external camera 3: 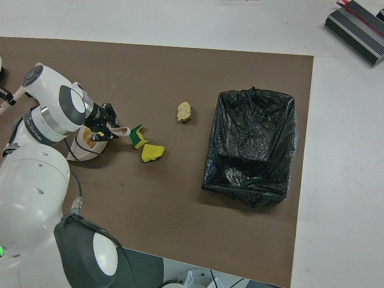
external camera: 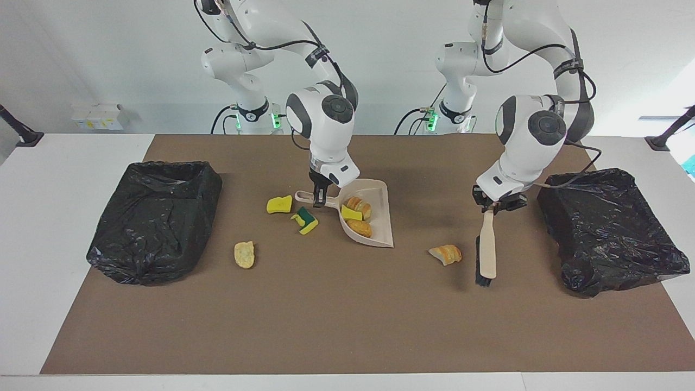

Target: Sweep and dump trash in bin

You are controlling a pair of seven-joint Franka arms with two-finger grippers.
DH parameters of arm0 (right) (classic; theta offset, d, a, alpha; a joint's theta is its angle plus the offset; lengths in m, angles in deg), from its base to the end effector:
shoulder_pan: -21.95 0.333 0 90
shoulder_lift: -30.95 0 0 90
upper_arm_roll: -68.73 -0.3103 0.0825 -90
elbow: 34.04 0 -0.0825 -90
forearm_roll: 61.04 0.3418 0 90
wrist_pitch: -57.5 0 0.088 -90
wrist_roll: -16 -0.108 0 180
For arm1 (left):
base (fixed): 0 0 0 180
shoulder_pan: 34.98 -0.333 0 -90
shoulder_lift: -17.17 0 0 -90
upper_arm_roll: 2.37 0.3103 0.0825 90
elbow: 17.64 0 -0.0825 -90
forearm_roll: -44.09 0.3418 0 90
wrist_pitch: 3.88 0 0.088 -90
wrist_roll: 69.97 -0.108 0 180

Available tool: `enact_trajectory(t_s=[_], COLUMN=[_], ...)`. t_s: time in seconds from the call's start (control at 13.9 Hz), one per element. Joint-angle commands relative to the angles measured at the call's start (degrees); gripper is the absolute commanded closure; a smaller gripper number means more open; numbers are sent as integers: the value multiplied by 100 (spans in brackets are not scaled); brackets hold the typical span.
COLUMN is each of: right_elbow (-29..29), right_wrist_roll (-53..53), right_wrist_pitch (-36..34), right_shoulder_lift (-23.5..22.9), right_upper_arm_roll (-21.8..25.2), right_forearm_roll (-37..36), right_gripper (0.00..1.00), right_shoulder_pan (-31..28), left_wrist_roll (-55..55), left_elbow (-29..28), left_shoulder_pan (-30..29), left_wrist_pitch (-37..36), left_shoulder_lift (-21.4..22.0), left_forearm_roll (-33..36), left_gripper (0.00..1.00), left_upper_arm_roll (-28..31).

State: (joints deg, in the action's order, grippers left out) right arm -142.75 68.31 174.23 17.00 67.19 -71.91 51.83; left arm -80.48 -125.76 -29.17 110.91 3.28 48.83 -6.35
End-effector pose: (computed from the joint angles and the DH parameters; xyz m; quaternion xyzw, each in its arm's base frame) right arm 0.4873 0.2842 0.3836 0.7094 0.6984 -0.0648 0.0684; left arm 0.5550 -0.0886 0.3854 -0.9785 0.1946 0.0627 0.0276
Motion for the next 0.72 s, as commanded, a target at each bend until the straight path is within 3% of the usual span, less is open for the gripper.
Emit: enact_trajectory(t_s=[0.0, 0.36, 0.65], right_elbow=[-98, -89, -98], right_wrist_roll=[-115, -441, -590], right_wrist_pitch=[-97, 130, 298], right_shoulder_lift=[121, 50, -3], right_upper_arm_roll=[-31, -48, -48], right_forearm_roll=[-90, -72, -38], right_gripper=[100, 100, 100], right_shoulder_pan=[17, 114, 202], left_wrist_roll=[-153, -179, -91], left_elbow=[63, -710, -1140], left_shoulder_pan=[-1, 481, 1271], left_wrist_pitch=[36, 264, 246], left_shoulder_lift=[-96, 176, 475], left_forearm_roll=[81, -7, -683], left_gripper=[100, 100, 100], left_upper_arm_roll=[-85, -147, -138])
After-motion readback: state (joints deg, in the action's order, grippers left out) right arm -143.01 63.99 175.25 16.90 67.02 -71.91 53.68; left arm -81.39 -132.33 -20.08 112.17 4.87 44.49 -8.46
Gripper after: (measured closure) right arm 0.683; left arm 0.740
